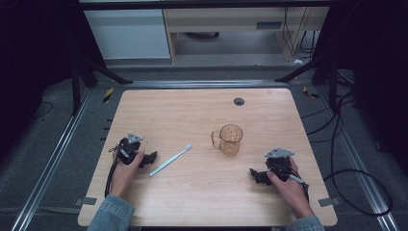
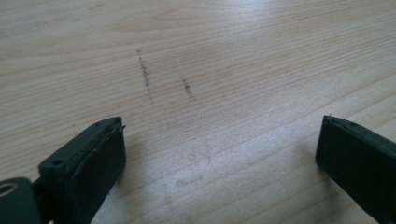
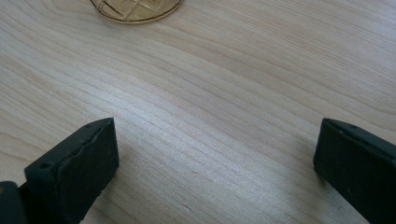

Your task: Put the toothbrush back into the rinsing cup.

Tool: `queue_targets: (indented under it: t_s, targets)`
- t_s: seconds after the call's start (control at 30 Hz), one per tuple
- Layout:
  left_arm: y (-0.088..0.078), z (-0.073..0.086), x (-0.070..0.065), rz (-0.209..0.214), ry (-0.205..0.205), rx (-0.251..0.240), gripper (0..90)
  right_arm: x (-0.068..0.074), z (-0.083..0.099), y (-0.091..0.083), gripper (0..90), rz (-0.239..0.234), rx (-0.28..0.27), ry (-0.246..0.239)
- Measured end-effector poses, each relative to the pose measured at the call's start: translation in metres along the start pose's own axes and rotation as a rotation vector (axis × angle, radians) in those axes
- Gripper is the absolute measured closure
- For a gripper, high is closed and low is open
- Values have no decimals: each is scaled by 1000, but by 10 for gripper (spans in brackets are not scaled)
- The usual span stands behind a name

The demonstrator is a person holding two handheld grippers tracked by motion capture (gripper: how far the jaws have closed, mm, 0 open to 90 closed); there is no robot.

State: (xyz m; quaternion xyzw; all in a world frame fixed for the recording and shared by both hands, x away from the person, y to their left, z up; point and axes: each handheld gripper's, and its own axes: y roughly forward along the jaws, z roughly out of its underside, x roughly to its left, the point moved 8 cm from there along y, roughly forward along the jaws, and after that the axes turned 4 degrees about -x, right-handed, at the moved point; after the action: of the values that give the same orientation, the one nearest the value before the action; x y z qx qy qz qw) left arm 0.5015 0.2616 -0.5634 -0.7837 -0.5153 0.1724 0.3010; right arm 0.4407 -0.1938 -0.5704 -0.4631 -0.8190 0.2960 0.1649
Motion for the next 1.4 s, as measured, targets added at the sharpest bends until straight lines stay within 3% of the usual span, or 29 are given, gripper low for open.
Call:
queue_targets:
  t_s: [0.13,0.33,0.5,0.73,0.97,1.23,1.4]
  targets:
    - [-9,-6,1,-13,36,-27,35,0,0,0,4,-1,-1,0]
    - [-28,-18,-2,-5,55,-56,37,0,0,0,4,0,0,0]
    - [-43,-26,-9,36,86,-5,39,0,0,0,4,0,0,-1]
    - [-53,-29,-23,46,146,59,71,0,0,0,4,0,0,0]
    - [-63,-39,-41,81,187,68,136,0,0,0,4,0,0,0]
    - [-58,-41,-58,135,238,144,272,0,0,0,4,-1,0,0]
    - [-47,-41,-68,164,288,231,291,0,0,0,4,0,0,0]
